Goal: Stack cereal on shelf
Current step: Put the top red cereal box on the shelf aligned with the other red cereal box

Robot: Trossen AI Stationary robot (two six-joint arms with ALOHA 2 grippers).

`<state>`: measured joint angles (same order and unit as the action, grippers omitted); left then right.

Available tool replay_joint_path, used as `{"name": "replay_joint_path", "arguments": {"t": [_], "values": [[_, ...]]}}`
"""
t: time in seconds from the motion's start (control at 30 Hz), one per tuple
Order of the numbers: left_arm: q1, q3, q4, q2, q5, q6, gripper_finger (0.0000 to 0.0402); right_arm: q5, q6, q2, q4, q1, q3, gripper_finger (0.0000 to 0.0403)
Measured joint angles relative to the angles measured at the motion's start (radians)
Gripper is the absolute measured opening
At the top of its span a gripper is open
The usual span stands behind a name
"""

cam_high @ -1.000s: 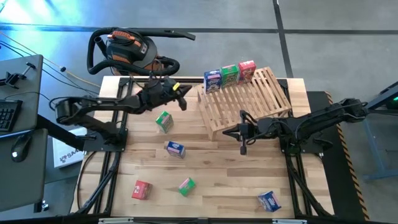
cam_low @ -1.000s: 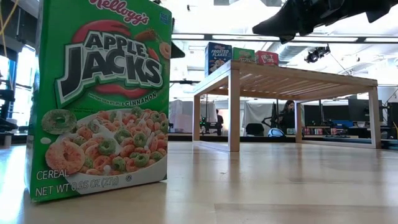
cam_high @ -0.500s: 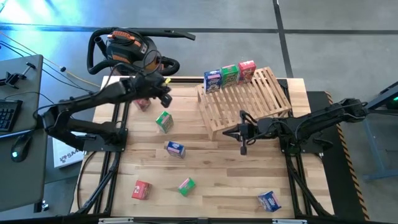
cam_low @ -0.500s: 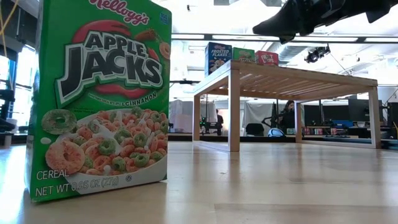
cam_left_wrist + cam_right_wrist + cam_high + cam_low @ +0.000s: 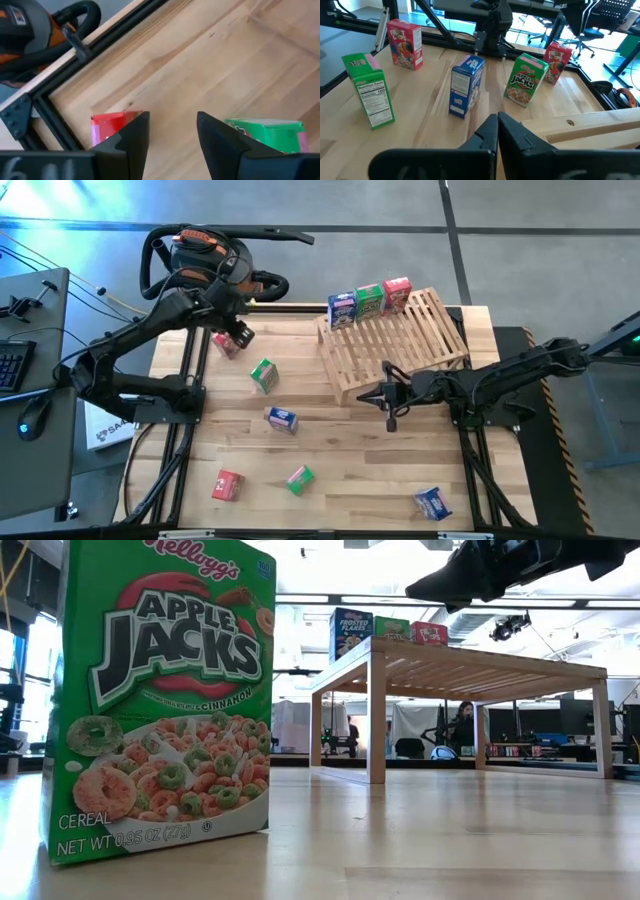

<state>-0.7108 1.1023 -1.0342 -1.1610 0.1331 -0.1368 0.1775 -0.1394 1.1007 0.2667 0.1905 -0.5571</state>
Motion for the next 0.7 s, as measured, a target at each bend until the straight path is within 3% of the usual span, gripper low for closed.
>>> {"name": "replay_joint_path", "arguments": {"t": [0.27,0.53,0.7], "values": [[-0.080,0.000,-0.009,-0.002,-0.062,0.012,0.0116,-0.002,0.000,0.000,0.000,0.000,0.000,0.0000],[-0.129,0.000,-0.052,-0.044,-0.070,0.071,0.0167,-0.002,0.000,0.000,0.000,0.000,0.000,0.0000],[-0.135,-0.001,-0.077,-0.082,-0.134,0.139,0.0168,-0.002,0.000,0.000,0.000,0.000,0.000,0.0000]]}}
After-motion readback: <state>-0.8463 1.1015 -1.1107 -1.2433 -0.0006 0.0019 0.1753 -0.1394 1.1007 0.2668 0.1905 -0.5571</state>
